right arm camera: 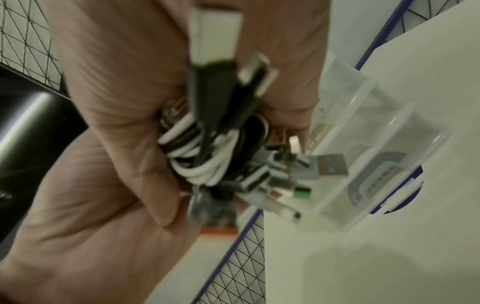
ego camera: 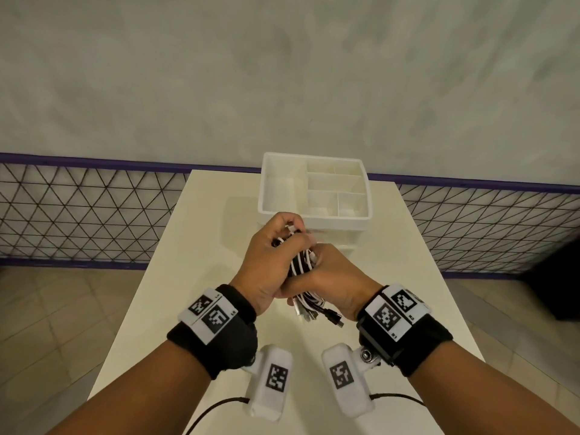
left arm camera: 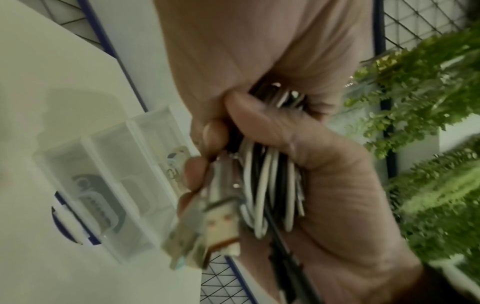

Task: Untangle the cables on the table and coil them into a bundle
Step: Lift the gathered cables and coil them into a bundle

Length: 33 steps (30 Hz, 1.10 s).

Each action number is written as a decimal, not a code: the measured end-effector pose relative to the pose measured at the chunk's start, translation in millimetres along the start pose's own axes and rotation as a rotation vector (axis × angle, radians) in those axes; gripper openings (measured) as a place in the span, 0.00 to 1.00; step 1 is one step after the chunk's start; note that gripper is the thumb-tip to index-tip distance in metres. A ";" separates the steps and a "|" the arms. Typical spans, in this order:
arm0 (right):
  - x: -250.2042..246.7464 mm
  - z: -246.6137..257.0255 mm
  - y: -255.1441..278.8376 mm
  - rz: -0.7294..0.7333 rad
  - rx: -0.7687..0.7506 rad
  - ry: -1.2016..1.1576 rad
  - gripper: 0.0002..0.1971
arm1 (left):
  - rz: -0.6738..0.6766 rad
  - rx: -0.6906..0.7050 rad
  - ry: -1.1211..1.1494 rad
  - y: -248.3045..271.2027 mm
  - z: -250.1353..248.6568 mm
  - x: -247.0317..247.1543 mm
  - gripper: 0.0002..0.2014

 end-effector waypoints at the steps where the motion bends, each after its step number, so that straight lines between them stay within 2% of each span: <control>1: -2.8 -1.8 -0.7 -0.037 0.010 0.006 0.18 | -0.030 0.031 -0.037 -2.3 -0.3 -0.9 0.08; 4: -12.4 -13.0 -4.5 -0.142 0.045 0.092 0.18 | -0.038 0.086 -0.223 -9.7 2.6 1.2 0.07; 6: -18.9 -25.8 -6.5 -0.188 0.083 0.224 0.13 | -0.011 0.047 -0.309 -14.7 13.6 2.1 0.03; 9: -34.4 -50.4 -6.3 -0.230 0.175 0.449 0.09 | -0.024 -0.148 -0.167 -24.8 46.8 -10.5 0.10; 12: -53.2 -83.3 -1.4 -0.247 0.293 0.487 0.08 | -0.186 -0.438 -0.075 -30.5 96.5 -42.9 0.15; 15: -66.2 -109.7 1.7 -0.244 0.377 0.500 0.09 | -0.200 -0.620 -0.096 -35.9 141.3 -53.4 0.11; 18: -75.1 -125.3 -1.4 -0.234 0.424 0.514 0.11 | -0.255 -0.621 -0.011 -51.6 162.7 -50.8 0.11; 22: -83.5 -132.6 -5.7 -0.243 0.422 0.503 0.11 | -0.370 -0.622 0.344 -68.5 175.3 -44.0 0.10; 25: -84.2 -134.4 -7.3 -0.235 0.411 0.487 0.10 | -0.405 -0.612 0.483 -75.7 179.2 -43.0 0.20; 27: -82.2 -133.8 -8.3 -0.217 0.403 0.483 0.10 | -0.415 -0.620 0.470 -69.9 182.6 -44.6 0.24; 30: -81.4 -128.4 -10.3 -0.197 0.386 0.483 0.11 | -0.399 -0.626 0.331 -44.4 190.4 -52.9 0.28; 33: -87.5 -112.5 -14.9 -0.199 0.342 0.517 0.13 | -0.367 -0.632 0.270 -10.4 197.5 -59.7 0.27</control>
Point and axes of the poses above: each hand's wrist, its own y-axis away from the middle knuckle, its own x-axis out of the palm, z = x × y, the point moved 9 cm from there along -y, towards the middle knuckle, and after that the axes turned 11 degrees about y, right-handed, at the moved point
